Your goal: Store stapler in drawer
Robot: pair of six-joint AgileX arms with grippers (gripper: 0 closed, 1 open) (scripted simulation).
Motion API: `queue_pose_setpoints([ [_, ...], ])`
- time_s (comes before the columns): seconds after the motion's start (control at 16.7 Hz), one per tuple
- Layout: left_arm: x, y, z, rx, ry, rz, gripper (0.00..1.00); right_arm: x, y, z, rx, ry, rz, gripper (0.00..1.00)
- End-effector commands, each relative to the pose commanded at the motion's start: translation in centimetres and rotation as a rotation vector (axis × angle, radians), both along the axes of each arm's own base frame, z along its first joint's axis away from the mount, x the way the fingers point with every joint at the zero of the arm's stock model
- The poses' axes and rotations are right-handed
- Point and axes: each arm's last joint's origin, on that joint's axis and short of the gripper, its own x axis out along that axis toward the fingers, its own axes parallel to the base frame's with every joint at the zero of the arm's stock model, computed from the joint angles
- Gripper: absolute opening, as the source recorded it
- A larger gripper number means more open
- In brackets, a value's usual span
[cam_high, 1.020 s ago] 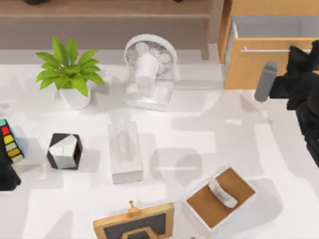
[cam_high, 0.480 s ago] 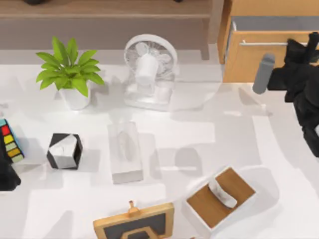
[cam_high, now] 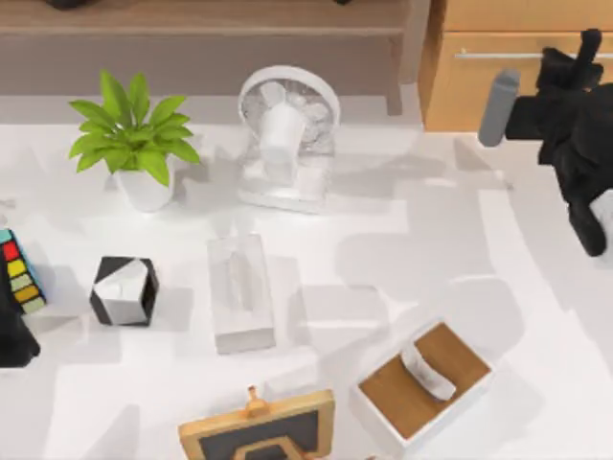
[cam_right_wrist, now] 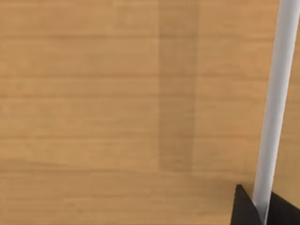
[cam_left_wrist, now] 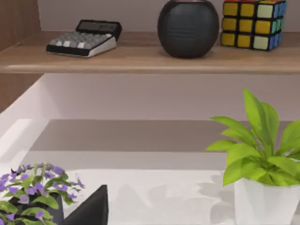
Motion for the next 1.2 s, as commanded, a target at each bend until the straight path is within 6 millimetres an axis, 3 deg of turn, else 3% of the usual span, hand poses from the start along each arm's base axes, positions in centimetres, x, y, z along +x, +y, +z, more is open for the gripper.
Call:
queue_pose_setpoints([
  [0.18, 0.0, 0.0, 0.0, 0.0, 0.0, 0.0, 1.0, 1.38, 0.02, -0.06, -0.001, 0.004, 0.004, 0.0],
  [0.48, 0.0, 0.0, 0.0, 0.0, 0.0, 0.0, 1.0, 1.55, 0.01, -0.06, -0.001, 0.004, 0.004, 0.0],
  [1.2, 0.0, 0.0, 0.0, 0.0, 0.0, 0.0, 1.0, 1.55, 0.01, -0.06, -0.001, 0.004, 0.004, 0.9],
])
